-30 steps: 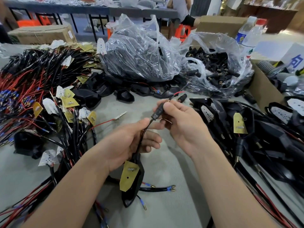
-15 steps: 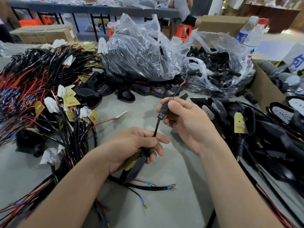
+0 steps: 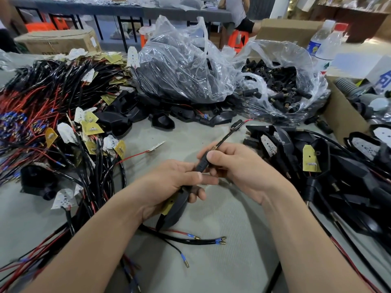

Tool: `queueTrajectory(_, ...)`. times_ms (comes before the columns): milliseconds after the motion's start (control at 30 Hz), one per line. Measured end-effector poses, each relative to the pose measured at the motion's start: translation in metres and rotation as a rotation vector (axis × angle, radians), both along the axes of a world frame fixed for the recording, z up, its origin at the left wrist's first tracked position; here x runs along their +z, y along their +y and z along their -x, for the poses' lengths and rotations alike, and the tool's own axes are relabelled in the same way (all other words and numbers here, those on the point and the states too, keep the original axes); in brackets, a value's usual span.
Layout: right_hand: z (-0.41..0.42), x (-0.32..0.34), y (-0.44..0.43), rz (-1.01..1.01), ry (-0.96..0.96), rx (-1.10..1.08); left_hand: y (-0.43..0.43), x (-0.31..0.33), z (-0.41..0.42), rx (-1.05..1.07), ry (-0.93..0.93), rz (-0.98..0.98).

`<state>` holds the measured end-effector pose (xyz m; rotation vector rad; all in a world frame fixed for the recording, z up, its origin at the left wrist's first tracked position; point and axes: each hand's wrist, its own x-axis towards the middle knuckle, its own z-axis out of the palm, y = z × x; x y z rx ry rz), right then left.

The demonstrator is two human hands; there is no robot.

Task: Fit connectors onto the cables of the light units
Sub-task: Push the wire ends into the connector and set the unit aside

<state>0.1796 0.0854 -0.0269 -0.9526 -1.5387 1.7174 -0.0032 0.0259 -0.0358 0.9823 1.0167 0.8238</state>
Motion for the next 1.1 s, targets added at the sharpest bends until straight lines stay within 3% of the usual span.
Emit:
queueTrajectory(167, 0.0, 0.0, 0.001, -0.053, 0.042, -0.029, 0.001, 0.003, -0.001, -0.022, 0.018, -0.081)
queueTrajectory(300, 0.005, 0.003, 0.005, -0.112, 0.236, -0.252, 0.002, 0.005, 0.002, 0.033, -0.134, 0.039)
queueTrajectory(400, 0.0, 0.005, 0.008, -0.174, 0.323, -0.381, 0.006, 0.002, 0.005, 0.135, -0.115, 0.029)
queueTrajectory(533, 0.001, 0.007, 0.004, -0.215, 0.255, -0.311, 0.008, 0.001, 0.01, 0.145, -0.076, -0.067)
queueTrajectory(767, -0.005, 0.008, 0.004, -0.062, 0.216, -0.177, 0.007, 0.001, 0.012, 0.068, 0.068, -0.112)
queueTrajectory(967, -0.001, 0.002, 0.004, 0.067, 0.249, -0.128, 0.007, 0.003, 0.005, 0.195, 0.29, -0.234)
queueTrajectory(1100, -0.003, 0.001, 0.004, 0.155, 0.36, -0.028, 0.013, -0.004, 0.002, 0.455, 0.331, -0.182)
